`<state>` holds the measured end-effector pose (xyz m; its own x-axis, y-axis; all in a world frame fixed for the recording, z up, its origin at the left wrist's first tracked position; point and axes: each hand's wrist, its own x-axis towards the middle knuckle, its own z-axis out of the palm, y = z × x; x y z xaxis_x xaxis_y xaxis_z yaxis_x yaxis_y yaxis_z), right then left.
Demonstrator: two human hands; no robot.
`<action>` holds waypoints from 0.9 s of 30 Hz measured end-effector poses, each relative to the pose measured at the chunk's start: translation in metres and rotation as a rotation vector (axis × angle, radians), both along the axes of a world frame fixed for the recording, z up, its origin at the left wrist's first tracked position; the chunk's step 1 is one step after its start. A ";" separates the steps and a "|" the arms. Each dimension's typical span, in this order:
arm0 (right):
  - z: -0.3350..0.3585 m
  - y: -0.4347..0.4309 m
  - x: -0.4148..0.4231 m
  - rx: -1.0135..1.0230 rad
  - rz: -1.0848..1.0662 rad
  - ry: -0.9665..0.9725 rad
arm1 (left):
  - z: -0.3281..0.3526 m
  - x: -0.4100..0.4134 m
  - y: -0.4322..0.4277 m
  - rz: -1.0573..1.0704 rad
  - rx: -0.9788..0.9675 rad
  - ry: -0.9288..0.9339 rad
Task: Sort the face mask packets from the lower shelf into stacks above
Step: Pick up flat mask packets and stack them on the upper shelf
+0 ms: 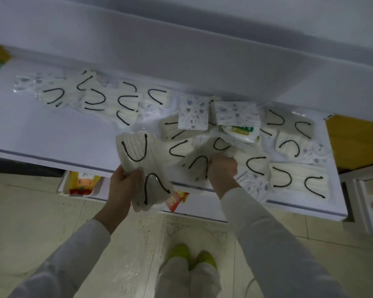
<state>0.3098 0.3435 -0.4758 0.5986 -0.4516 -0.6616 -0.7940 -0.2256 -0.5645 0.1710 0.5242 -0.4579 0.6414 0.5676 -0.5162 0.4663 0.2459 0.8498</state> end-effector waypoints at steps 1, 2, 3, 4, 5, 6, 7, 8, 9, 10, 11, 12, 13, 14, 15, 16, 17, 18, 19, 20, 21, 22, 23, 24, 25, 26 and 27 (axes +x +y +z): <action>0.004 -0.004 -0.001 0.061 -0.042 -0.010 | -0.001 0.002 -0.001 -0.008 0.003 0.006; 0.006 -0.009 -0.002 0.107 -0.052 -0.029 | -0.001 0.005 -0.002 -0.018 0.003 0.009; 0.012 -0.016 -0.005 0.174 -0.064 -0.030 | -0.001 0.007 -0.004 -0.029 0.002 0.004; 0.016 -0.021 -0.009 0.242 -0.076 -0.040 | -0.001 0.009 -0.007 -0.038 0.002 -0.003; 0.024 -0.026 -0.015 0.304 -0.082 -0.039 | -0.001 0.011 -0.010 -0.044 0.004 -0.006; 0.029 -0.033 -0.022 0.384 -0.060 -0.043 | -0.001 0.013 -0.014 -0.045 0.001 -0.007; 0.036 -0.037 -0.028 0.482 -0.023 -0.028 | -0.003 0.015 -0.017 -0.046 -0.010 -0.012; 0.041 -0.041 -0.032 0.583 0.028 -0.026 | -0.003 0.017 -0.022 -0.052 -0.027 -0.016; 0.046 -0.045 -0.037 0.645 0.095 -0.026 | -0.003 0.018 -0.028 -0.062 -0.052 -0.022; 0.050 -0.046 -0.041 0.667 0.190 -0.051 | -0.002 0.020 -0.035 -0.064 -0.083 -0.024; 0.052 -0.047 -0.044 0.630 0.297 -0.084 | 0.002 0.023 -0.043 -0.043 -0.137 -0.024; 0.055 -0.047 -0.046 0.572 0.410 -0.133 | 0.007 0.026 -0.052 -0.007 -0.222 -0.024; 0.059 -0.046 -0.046 0.506 0.517 -0.185 | 0.013 0.030 -0.062 0.022 -0.325 -0.033; 0.063 -0.044 -0.047 0.425 0.618 -0.229 | 0.019 0.034 -0.070 0.032 -0.414 -0.052; 0.068 -0.042 -0.047 0.331 0.728 -0.263 | 0.025 0.036 -0.079 0.024 -0.469 -0.077; 0.070 -0.041 -0.049 0.191 0.852 -0.315 | 0.029 0.038 -0.087 -0.011 -0.456 -0.097; 0.070 -0.039 -0.053 -0.014 0.993 -0.409 | 0.033 0.038 -0.095 -0.054 -0.377 -0.112; 0.067 -0.040 -0.058 -0.231 1.085 -0.537 | 0.038 0.036 -0.103 -0.097 -0.270 -0.124; 0.063 -0.043 -0.062 -0.396 1.111 -0.651 | 0.042 0.035 -0.109 -0.128 -0.188 -0.139; 0.062 -0.049 -0.065 -0.453 1.036 -0.744 | 0.046 0.034 -0.115 -0.127 -0.158 -0.157; 0.068 -0.056 -0.068 -0.393 0.900 -0.766 | 0.052 0.033 -0.121 -0.106 -0.165 -0.173; 0.078 -0.066 -0.071 -0.255 0.724 -0.723 | 0.060 0.032 -0.126 -0.076 -0.191 -0.190; 0.087 -0.077 -0.074 -0.082 0.529 -0.642 | 0.067 0.032 -0.131 -0.041 -0.234 -0.214; 0.095 -0.089 -0.079 0.146 0.373 -0.534 | 0.075 0.032 -0.136 -0.009 -0.297 -0.243; 0.101 -0.100 -0.084 0.376 0.284 -0.463 | 0.083 0.032 -0.143 0.018 -0.368 -0.281; 0.106 -0.109 -0.090 0.521 0.254 -0.454 | 0.092 0.030 -0.151 0.041 -0.426 -0.314; 0.107 -0.115 -0.096 0.589 0.246 -0.482 | 0.102 0.029 -0.160 0.058 -0.467 -0.346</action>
<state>0.2136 0.2289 -0.3683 0.9164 0.0741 -0.3934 -0.3986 0.0797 -0.9136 0.1997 0.3647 -0.3562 0.7919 0.3694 -0.4863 0.1559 0.6476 0.7459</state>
